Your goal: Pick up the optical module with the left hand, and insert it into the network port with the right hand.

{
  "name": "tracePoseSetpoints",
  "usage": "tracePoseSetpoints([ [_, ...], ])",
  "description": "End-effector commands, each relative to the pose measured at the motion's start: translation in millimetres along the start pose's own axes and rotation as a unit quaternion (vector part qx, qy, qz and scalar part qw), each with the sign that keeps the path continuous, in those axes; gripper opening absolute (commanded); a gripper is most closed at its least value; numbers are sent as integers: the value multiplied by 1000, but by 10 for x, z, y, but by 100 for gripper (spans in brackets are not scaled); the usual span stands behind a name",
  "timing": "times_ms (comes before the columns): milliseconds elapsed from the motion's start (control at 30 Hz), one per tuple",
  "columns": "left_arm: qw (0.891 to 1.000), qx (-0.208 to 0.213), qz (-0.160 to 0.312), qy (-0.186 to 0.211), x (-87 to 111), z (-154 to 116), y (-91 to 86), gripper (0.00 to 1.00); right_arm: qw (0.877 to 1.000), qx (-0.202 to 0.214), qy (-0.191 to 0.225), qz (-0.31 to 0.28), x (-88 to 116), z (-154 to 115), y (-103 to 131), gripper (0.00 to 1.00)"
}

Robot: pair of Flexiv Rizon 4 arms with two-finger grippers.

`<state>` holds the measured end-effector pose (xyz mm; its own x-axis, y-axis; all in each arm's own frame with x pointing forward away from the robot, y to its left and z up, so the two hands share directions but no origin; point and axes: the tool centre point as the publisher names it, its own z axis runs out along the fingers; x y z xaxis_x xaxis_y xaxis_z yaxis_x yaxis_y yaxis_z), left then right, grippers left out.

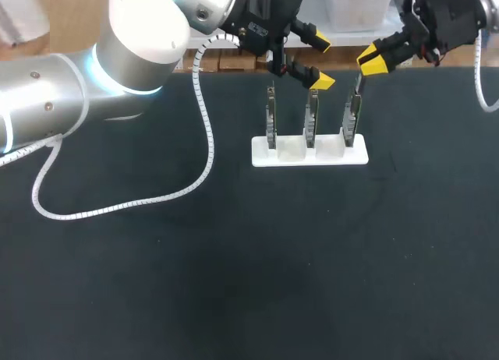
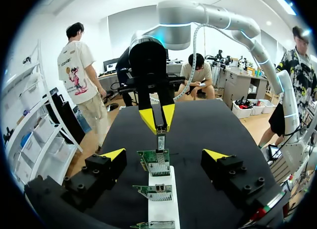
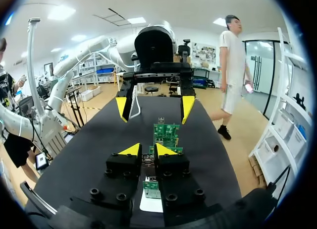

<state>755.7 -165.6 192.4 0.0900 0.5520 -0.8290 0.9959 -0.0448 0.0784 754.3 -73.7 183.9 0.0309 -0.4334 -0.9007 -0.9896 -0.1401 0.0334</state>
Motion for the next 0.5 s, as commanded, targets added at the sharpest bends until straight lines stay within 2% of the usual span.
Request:
tracePoseSetpoints([
  [33,1000,3,-1,3,-12,7,27,100,1000,4,-2,1,16,24,57,0],
  [300,1000,3,-1,3,-12,7,27,100,1000,2,-8,3,54,71,54,0],
  [500,1000,3,-1,3,-12,7,27,100,1000,9,-2,-17,-28,35,38,0],
])
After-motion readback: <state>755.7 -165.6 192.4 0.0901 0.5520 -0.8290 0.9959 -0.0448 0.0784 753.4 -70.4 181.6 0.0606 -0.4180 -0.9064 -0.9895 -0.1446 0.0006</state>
